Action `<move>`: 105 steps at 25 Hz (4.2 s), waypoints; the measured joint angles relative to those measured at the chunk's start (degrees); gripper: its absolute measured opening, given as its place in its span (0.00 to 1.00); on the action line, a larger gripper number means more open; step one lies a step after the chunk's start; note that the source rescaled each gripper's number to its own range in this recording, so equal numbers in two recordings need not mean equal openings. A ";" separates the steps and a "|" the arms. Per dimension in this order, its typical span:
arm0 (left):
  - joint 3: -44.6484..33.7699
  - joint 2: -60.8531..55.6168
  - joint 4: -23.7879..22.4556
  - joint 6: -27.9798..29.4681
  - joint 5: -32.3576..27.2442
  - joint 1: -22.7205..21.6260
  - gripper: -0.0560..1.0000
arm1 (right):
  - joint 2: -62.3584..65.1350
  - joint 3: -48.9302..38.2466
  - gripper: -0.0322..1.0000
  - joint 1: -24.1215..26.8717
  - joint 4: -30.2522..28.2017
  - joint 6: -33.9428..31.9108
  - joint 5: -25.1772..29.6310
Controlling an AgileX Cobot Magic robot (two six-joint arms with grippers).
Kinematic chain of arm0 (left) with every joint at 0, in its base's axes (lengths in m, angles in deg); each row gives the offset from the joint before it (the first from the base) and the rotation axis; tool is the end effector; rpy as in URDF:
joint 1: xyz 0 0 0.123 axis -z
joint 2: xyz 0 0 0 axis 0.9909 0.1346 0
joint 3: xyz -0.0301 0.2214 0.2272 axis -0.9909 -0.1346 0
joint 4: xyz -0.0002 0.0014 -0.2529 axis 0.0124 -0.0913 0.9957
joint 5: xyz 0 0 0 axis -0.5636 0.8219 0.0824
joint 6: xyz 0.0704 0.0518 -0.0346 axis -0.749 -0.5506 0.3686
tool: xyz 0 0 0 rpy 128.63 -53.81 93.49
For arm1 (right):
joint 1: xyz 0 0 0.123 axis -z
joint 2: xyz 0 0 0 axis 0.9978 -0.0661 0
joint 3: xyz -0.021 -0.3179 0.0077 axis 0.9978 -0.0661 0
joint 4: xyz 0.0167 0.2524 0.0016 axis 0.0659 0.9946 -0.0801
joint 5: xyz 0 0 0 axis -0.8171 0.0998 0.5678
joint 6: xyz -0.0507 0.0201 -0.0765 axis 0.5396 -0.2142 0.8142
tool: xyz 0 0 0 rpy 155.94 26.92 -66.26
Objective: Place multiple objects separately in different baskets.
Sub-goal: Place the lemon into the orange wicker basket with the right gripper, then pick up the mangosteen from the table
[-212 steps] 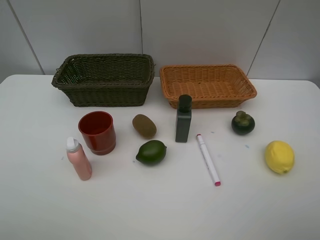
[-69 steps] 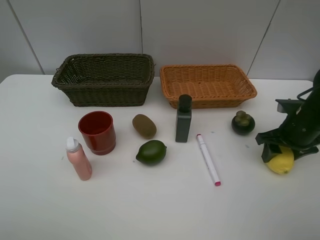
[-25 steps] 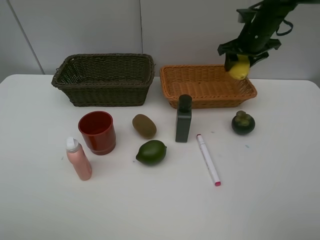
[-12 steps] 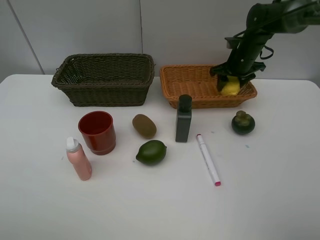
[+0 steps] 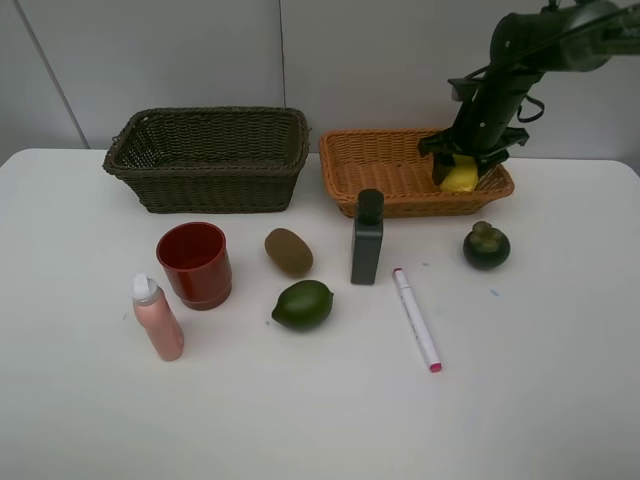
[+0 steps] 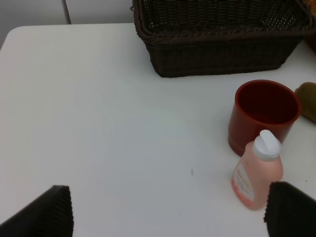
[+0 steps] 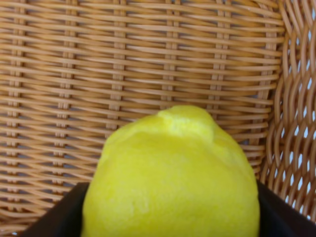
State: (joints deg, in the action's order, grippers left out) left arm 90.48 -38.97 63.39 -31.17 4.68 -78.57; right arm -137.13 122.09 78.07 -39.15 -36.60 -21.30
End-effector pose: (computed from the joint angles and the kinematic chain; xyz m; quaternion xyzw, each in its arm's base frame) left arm -0.0367 0.0023 0.2759 0.0002 0.8530 -0.0334 0.5209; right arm 0.5046 0.0662 0.1798 -0.1103 0.9839 -0.0276 0.1381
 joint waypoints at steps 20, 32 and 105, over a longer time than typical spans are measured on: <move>0.00 0.00 0.00 0.00 0.00 0.00 1.00 | 0.80 0.00 1.00 0.00 1.22 0.82 0.05; 0.00 0.00 0.00 0.00 0.00 0.00 1.00 | 13.45 0.19 0.98 0.00 -1.18 0.82 11.65; 0.00 0.00 0.00 0.00 0.00 0.00 1.00 | 12.51 -33.74 0.63 1.44 2.96 -4.33 -8.67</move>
State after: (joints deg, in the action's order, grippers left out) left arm 90.48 -38.97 63.39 -31.17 4.68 -78.57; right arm -124.62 88.35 79.51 -36.19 -40.93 -29.97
